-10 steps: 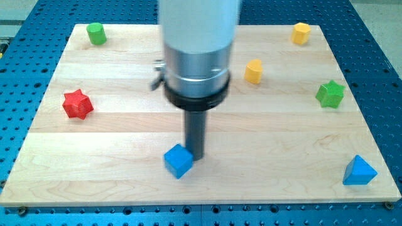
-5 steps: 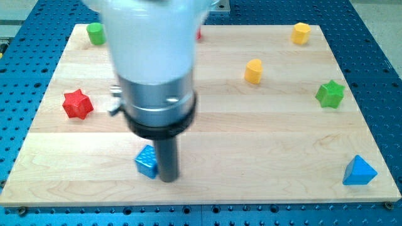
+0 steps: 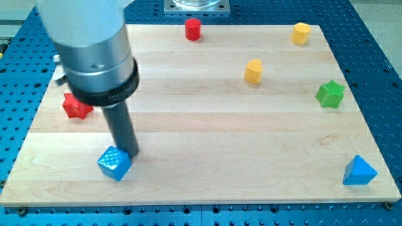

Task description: Place the cube at bottom left of the board

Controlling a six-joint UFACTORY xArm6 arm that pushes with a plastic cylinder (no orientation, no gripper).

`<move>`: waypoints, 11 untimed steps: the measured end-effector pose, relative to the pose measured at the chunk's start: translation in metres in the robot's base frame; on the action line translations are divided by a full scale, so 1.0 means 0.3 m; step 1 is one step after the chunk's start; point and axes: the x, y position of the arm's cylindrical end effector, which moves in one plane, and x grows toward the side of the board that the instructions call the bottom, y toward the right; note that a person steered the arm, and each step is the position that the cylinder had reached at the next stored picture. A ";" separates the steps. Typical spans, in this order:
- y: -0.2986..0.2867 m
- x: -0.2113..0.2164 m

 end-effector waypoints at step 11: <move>-0.211 0.004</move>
